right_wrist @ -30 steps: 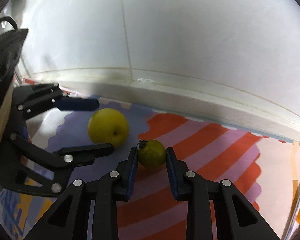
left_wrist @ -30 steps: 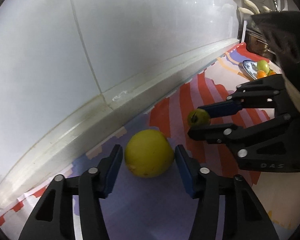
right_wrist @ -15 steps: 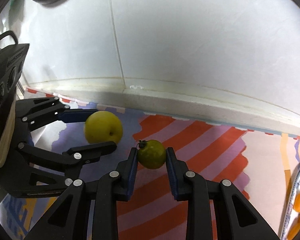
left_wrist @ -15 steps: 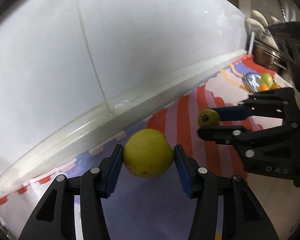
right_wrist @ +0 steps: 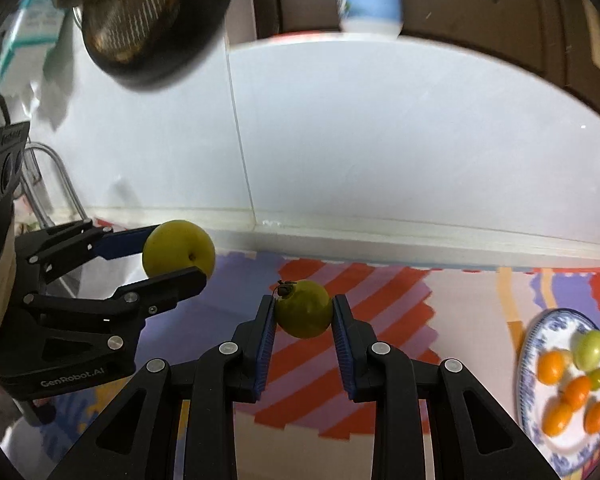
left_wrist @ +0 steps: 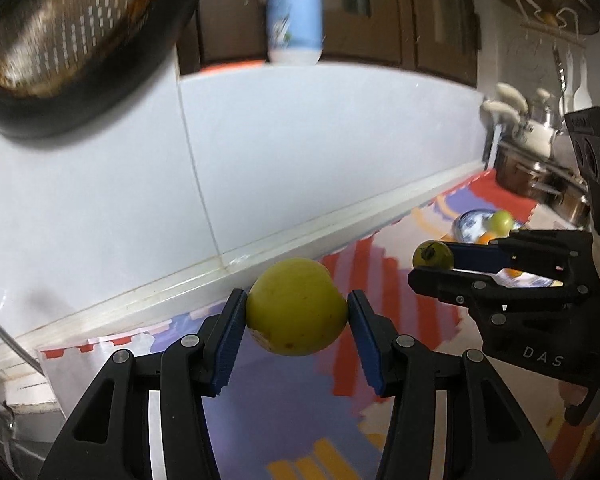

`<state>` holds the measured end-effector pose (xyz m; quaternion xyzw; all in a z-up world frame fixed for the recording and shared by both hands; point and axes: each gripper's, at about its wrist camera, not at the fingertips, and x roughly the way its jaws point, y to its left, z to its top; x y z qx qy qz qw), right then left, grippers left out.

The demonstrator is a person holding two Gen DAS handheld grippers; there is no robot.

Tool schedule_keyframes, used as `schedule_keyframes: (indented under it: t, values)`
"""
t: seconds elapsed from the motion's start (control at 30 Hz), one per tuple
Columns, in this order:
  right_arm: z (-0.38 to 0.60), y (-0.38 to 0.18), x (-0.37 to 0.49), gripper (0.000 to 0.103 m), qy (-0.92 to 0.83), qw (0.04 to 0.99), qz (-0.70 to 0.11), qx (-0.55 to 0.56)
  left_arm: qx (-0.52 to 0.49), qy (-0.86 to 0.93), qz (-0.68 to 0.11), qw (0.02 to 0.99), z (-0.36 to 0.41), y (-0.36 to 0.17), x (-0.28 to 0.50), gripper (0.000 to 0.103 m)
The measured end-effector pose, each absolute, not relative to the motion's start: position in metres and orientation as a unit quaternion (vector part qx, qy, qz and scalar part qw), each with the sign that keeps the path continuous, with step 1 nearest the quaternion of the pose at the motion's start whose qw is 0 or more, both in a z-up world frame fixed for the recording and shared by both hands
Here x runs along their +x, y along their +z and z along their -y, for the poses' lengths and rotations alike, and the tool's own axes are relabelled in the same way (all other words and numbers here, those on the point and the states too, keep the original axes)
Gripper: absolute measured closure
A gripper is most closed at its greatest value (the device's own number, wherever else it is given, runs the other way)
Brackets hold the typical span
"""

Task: Organize fruits
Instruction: 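Carry the yellow apple and green fruit over the plate and open both tools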

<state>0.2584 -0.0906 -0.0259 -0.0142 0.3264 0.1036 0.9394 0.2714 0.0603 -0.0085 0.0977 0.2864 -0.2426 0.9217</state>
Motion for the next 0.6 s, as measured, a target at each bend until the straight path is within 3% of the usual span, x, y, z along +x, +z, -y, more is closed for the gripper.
schedule_keyframes:
  t: [0.6]
  values:
    - [0.153,0.034,0.152,0.074,0.043,0.963,-0.266,0.006,0.074,-0.271,-0.246,0.928,0.002,0.04,0.181,0.052]
